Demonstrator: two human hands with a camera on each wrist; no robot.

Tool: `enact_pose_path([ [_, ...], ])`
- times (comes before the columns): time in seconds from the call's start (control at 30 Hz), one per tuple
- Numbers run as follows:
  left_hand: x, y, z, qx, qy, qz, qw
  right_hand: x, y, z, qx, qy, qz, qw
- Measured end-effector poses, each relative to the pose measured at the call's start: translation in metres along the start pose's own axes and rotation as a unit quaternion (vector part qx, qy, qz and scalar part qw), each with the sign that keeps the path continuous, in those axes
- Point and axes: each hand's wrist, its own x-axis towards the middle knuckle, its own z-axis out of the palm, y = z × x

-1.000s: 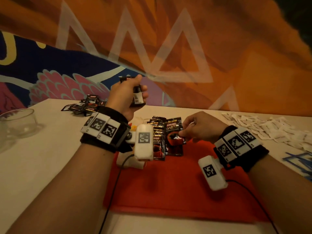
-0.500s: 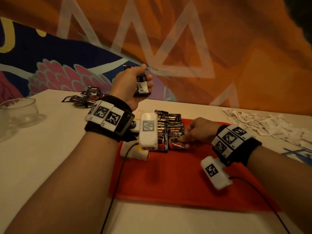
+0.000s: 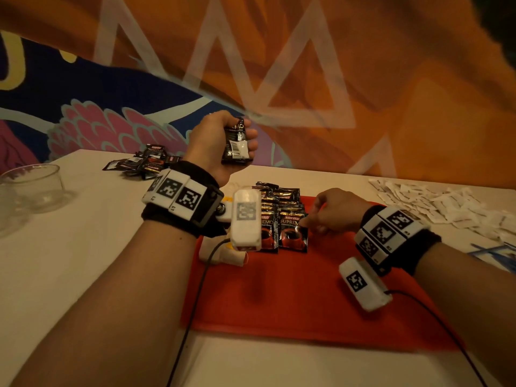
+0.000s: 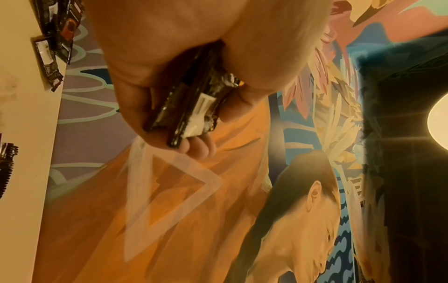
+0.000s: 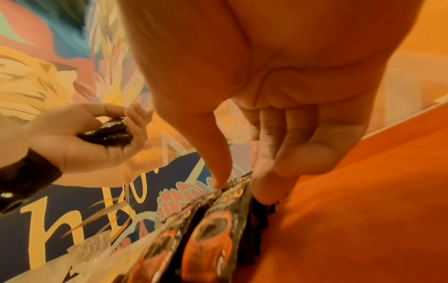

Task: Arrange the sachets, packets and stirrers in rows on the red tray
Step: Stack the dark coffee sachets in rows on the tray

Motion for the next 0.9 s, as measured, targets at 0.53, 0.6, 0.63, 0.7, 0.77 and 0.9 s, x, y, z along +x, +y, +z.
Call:
enact_pose_path([
  [0.53,-0.001,-0.02,0.016,0.039,0.002,0.047,0.998,-0.008,-0.056,-0.007,0.302,0.09,-0.254,0.915],
  [0.6,-0.002,-0.023,0.019,0.052,-0.027,0.055,0.997,-0.007,-0.055,-0.005,0.311,0.098,-0.268,0.907],
  [0.63,-0.003,-0.025,0.02,0.062,-0.031,0.063,0.996,-0.006,-0.054,-0.005,0.32,0.101,-0.271,0.902],
  [0.7,-0.001,-0.028,0.022,0.09,-0.012,0.092,0.992,-0.005,-0.05,-0.006,0.331,0.118,-0.277,0.894],
  [0.77,0.0,-0.029,0.023,0.143,0.027,0.132,0.98,-0.003,-0.048,-0.008,0.283,0.191,-0.293,0.893],
  [0.9,-0.007,-0.029,0.033,0.209,0.021,0.17,0.963,-0.003,-0.047,-0.01,0.119,0.362,-0.344,0.858],
])
